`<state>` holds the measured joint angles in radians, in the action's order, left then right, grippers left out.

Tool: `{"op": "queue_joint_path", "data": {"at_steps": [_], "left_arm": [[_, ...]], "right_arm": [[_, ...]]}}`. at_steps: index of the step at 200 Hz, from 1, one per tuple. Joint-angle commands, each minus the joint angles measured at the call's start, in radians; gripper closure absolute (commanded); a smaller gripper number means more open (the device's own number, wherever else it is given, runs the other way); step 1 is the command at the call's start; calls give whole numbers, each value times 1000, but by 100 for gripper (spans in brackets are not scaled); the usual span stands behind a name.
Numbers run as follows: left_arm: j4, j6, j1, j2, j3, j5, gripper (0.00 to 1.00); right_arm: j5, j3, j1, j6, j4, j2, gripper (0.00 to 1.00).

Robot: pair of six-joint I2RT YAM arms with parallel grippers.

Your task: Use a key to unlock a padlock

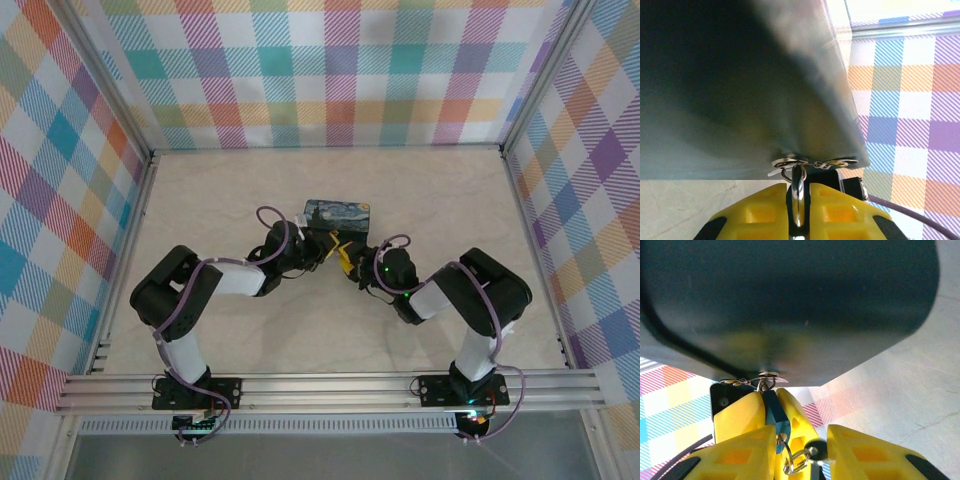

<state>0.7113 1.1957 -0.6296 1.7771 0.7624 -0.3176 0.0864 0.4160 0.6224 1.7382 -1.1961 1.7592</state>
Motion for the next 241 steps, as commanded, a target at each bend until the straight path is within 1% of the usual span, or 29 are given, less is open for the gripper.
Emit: {"op": "queue_joint_path", "data": {"at_steps": [1, 33, 48, 77, 101, 115, 126, 143, 157, 179, 192, 202, 228, 241], "left_arm": [[-3, -41, 1, -26, 7, -51, 99], [-17, -47, 4, -19, 11, -57, 99], [-20, -47, 5, -22, 7, -55, 98], [-23, -47, 4, -26, 6, -58, 98], [-25, -43, 4, -23, 9, -64, 98], [-23, -38, 4, -21, 7, -64, 98], [-22, -38, 4, -22, 8, -66, 97], [-23, -36, 4, -22, 8, -70, 97], [-23, -35, 4, -26, 8, -71, 97], [-27, -33, 4, -28, 8, -73, 97], [-29, -30, 4, -29, 12, -77, 97], [-29, -28, 4, -27, 13, -79, 97], [-37, -27, 4, -30, 18, -85, 97], [-45, -27, 4, -32, 16, -86, 97]], "right_arm": [[-9, -41, -10, -47, 36, -59, 66], [17, -95, -12, -123, 123, -157, 66], [38, -102, -15, -167, 225, -225, 66], [85, -37, -15, -317, 609, -385, 68], [56, 62, -12, -496, 940, -498, 72], [43, 145, -12, -615, 1126, -513, 73], [39, 208, -7, -714, 1218, -500, 73], [-4, 294, 9, -842, 1355, -464, 72], [-6, 336, 14, -917, 1407, -435, 71], [-27, 414, 33, -1088, 1485, -391, 68], [-55, 443, 47, -1174, 1511, -370, 66], [-53, 452, 51, -1228, 1505, -361, 65], [-42, 476, 55, -1318, 1490, -341, 63], [-37, 492, 59, -1334, 1496, -332, 63]]}}
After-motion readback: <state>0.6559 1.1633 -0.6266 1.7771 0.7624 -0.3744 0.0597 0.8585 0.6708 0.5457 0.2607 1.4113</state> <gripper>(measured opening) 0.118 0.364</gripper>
